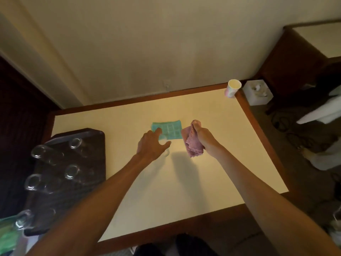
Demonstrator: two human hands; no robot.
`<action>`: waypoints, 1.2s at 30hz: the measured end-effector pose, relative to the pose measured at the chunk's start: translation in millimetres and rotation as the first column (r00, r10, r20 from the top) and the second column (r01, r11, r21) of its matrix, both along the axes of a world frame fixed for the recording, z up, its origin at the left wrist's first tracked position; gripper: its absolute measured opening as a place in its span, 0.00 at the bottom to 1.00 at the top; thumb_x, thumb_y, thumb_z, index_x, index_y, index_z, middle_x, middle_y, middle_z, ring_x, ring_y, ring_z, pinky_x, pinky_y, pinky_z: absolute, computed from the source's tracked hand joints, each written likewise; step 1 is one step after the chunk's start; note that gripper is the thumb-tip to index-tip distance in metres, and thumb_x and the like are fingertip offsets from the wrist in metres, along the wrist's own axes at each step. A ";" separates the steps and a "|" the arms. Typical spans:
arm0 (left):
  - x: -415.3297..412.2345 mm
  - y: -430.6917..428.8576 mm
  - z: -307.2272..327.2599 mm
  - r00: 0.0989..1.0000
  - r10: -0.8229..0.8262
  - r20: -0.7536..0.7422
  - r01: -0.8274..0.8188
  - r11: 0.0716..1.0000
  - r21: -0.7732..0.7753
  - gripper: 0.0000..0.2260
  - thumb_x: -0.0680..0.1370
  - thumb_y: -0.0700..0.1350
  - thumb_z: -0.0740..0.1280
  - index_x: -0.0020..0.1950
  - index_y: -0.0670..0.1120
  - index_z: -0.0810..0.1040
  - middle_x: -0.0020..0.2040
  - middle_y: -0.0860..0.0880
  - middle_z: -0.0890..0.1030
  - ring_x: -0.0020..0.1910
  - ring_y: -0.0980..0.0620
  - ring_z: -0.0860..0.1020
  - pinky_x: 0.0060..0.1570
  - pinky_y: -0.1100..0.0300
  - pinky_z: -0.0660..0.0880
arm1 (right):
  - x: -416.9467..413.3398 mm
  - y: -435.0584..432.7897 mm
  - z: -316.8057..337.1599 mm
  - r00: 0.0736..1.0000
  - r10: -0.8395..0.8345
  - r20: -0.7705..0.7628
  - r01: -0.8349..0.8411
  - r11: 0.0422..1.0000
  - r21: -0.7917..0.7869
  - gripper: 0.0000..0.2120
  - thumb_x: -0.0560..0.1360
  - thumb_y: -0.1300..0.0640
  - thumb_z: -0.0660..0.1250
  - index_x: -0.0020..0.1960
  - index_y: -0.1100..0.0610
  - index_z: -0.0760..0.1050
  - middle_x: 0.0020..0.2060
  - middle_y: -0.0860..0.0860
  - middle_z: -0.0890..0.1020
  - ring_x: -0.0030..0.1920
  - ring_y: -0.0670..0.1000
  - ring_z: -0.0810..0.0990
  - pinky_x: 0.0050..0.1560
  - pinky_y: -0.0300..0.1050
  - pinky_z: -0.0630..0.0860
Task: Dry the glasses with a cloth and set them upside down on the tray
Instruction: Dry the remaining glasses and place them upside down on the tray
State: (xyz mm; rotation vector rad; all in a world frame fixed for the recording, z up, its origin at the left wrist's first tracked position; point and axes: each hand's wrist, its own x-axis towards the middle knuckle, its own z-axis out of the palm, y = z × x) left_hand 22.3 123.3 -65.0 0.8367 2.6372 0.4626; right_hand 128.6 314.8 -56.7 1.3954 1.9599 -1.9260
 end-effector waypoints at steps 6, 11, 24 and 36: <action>23.1 3.6 -32.1 0.999 -0.029 0.023 0.031 0.995 -0.094 0.26 0.77 0.61 0.71 0.69 0.50 0.72 0.61 0.41 0.76 0.64 0.40 0.72 0.58 0.50 0.73 | 10.4 12.6 -27.6 0.999 -0.007 -0.031 0.003 0.992 -0.124 0.20 0.81 0.39 0.59 0.46 0.54 0.78 0.55 0.59 0.83 0.57 0.58 0.81 0.66 0.55 0.75; 31.4 6.6 -40.7 0.999 -0.043 -0.004 0.042 0.988 -0.149 0.27 0.76 0.61 0.71 0.70 0.50 0.71 0.62 0.42 0.75 0.63 0.41 0.73 0.58 0.50 0.74 | 12.6 19.5 -27.2 0.995 -0.021 -0.101 -0.008 0.960 -0.280 0.20 0.83 0.42 0.58 0.54 0.59 0.77 0.52 0.57 0.82 0.52 0.54 0.81 0.62 0.50 0.75; 4.5 20.4 20.3 0.904 0.163 0.394 -0.235 0.962 0.139 0.20 0.79 0.43 0.70 0.71 0.47 0.76 0.68 0.44 0.76 0.65 0.46 0.73 0.59 0.56 0.72 | -16.2 14.2 10.1 0.929 -0.135 -0.345 -0.065 0.858 -0.509 0.11 0.85 0.50 0.56 0.48 0.51 0.74 0.42 0.49 0.80 0.44 0.48 0.81 0.49 0.44 0.77; -29.0 4.5 95.9 0.687 0.145 0.712 -0.515 0.788 0.337 0.06 0.83 0.39 0.66 0.53 0.43 0.83 0.51 0.45 0.84 0.55 0.46 0.82 0.61 0.47 0.79 | -52.6 -1.9 74.0 0.883 -0.016 -0.468 -0.213 0.876 -0.432 0.27 0.80 0.35 0.56 0.50 0.57 0.80 0.48 0.57 0.83 0.53 0.55 0.83 0.55 0.50 0.77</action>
